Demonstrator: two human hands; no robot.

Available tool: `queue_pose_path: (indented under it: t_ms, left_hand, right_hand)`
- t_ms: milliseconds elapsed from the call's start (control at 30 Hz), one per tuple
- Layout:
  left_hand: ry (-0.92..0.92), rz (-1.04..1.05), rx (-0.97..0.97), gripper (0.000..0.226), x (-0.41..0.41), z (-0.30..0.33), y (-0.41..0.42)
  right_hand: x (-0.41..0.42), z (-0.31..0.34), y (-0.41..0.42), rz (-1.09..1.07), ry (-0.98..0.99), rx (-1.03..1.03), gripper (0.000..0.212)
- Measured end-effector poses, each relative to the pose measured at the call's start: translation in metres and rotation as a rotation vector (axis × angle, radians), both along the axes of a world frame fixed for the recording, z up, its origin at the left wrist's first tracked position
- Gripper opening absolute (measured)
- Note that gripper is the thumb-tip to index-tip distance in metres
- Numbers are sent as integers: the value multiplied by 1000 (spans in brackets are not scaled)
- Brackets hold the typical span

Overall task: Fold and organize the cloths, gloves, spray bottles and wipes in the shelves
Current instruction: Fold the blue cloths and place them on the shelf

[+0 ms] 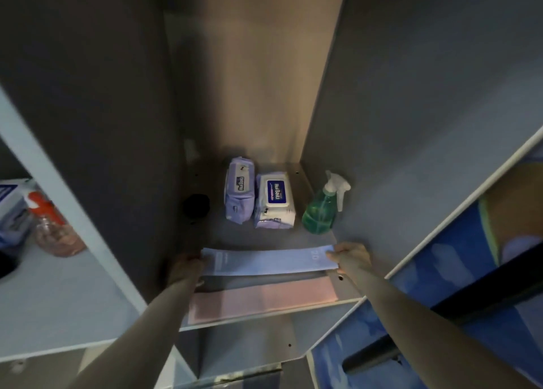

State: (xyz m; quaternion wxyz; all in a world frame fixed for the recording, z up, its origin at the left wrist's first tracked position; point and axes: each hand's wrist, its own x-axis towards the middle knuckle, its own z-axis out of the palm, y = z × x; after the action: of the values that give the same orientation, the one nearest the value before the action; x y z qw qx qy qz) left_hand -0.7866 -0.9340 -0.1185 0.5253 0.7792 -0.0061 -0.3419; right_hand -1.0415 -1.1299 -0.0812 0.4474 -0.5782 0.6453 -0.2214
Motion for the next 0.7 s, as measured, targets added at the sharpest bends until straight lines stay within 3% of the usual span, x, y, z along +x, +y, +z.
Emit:
queue_pose_path:
  t_ms: [267,433,700]
  left_hand:
    - [-315,-166,283,24,10,-22,-1]
    - [-361,-200,390,30,12,-25,-2]
    - [-445,-213,494,39,6,-21,-1]
  right_hand:
    - [13,-38,-12,210,222,-113,12]
    - [15,-46,-16,259,301,-126,23]
    - [14,-54,-13,280,361,-144,24]
